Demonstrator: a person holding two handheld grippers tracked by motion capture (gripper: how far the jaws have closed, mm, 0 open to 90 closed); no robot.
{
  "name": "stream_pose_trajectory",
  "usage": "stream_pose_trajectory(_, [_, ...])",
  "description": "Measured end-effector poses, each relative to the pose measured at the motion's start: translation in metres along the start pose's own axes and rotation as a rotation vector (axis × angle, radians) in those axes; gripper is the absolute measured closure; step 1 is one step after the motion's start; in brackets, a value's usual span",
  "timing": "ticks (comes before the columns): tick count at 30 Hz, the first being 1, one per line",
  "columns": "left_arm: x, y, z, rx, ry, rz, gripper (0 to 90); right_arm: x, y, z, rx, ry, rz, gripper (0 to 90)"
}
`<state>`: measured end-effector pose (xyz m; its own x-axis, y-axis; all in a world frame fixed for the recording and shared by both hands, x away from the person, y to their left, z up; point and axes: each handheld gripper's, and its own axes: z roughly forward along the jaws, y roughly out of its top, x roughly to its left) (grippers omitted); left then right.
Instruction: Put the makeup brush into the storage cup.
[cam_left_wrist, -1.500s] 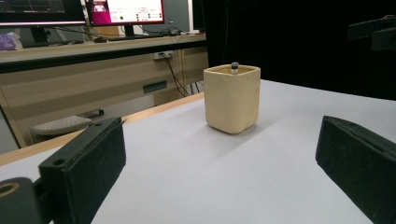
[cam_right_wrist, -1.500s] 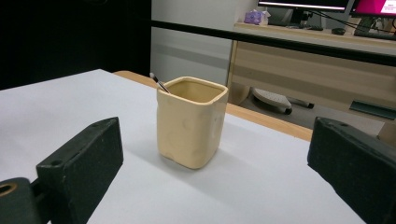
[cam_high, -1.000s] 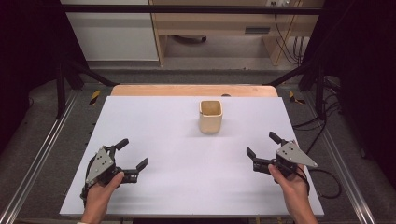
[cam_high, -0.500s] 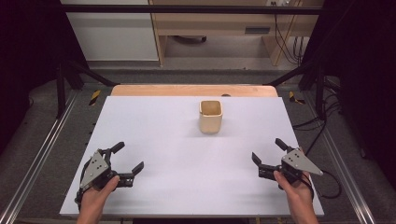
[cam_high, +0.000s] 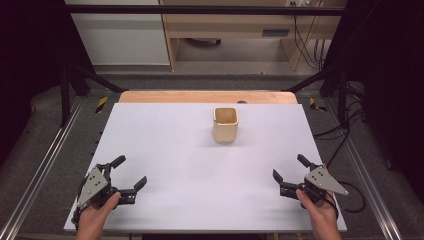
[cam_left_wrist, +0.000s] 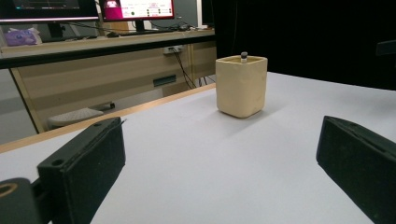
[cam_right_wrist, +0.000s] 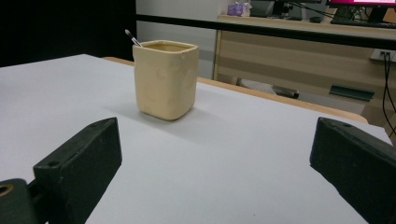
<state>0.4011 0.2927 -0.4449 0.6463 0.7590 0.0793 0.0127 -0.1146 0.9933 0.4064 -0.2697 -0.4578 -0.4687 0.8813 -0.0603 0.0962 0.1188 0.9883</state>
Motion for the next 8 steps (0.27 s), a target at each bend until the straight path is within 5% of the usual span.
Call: stream_pose_trajectory(8, [0.0041, -0.0001, 0.0011, -0.007, 0.009, -0.005, 0.8, -0.001, -0.0069, 0.001, 0.014, 0.014, 0.005, 2.2])
